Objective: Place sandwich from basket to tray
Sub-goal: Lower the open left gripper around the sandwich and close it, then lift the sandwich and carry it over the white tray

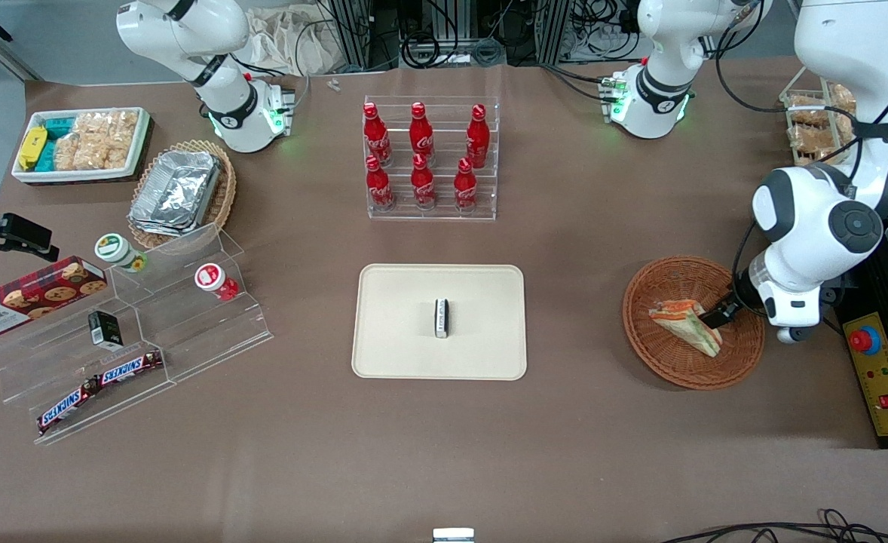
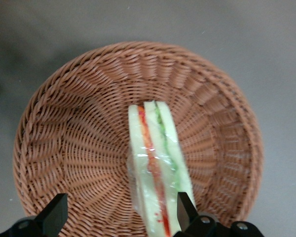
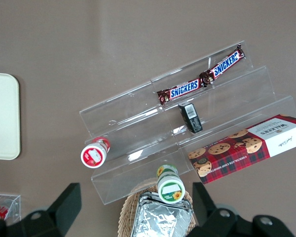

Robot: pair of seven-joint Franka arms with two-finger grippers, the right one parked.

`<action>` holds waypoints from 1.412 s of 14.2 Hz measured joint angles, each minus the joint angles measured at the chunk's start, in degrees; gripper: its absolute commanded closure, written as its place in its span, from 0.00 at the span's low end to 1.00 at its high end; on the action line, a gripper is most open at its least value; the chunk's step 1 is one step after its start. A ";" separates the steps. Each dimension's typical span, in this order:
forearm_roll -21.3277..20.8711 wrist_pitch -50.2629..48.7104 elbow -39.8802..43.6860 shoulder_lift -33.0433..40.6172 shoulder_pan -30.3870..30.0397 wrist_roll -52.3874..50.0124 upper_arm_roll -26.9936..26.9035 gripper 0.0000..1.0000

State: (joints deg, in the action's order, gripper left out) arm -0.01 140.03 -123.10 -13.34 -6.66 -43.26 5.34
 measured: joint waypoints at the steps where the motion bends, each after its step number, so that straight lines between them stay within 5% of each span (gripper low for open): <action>1: 0.00 -0.82 0.50 0.70 0.08 -0.81 0.34 0.00; 8: -0.21 -3.71 3.27 -2.54 1.11 -3.37 1.89 0.02; 9: -0.21 -2.25 3.27 -4.47 1.43 -3.81 1.89 0.30; 10: -0.23 -1.00 3.30 -6.19 1.64 -4.25 1.89 0.73; 11: -0.25 -0.16 3.34 -7.46 1.76 -4.62 1.89 1.00; 20: -3.76 -0.38 4.52 -7.25 1.80 -4.33 1.93 1.00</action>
State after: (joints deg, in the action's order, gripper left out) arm -3.77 139.66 -118.59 -20.58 -4.86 -47.59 7.27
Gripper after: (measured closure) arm 0.700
